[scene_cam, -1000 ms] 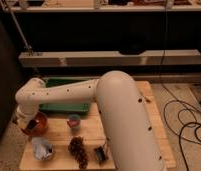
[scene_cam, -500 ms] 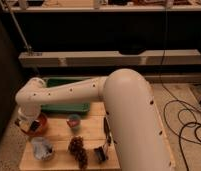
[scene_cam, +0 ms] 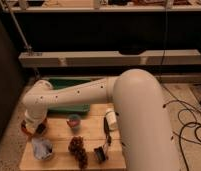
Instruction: Wipe red bowl with eraser
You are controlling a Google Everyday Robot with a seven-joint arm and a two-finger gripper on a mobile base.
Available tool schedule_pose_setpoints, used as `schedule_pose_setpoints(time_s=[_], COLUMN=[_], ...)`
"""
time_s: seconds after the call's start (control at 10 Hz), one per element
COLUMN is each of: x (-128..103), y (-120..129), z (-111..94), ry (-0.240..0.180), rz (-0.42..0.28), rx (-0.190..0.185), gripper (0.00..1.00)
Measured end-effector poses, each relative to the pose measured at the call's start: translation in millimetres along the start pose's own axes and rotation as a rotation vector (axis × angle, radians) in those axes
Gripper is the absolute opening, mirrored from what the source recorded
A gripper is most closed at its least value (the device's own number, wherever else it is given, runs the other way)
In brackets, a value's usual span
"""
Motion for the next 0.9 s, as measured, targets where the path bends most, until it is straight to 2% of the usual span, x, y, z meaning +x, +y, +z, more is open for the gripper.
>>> schedule_pose_setpoints(time_s=[0.2,0.4,0.6,0.9], x=[-4,-2,2,12], y=[12,36,51,59], z=[-2,-4,-1,7], ry=[0.009,0.020,0.025,0.043], rz=[0.026,0.053,0.058,0.050], rx=[-0.020,-0.046,-0.060,-0.058], gripper=[0.00,0.00,0.00,0.00])
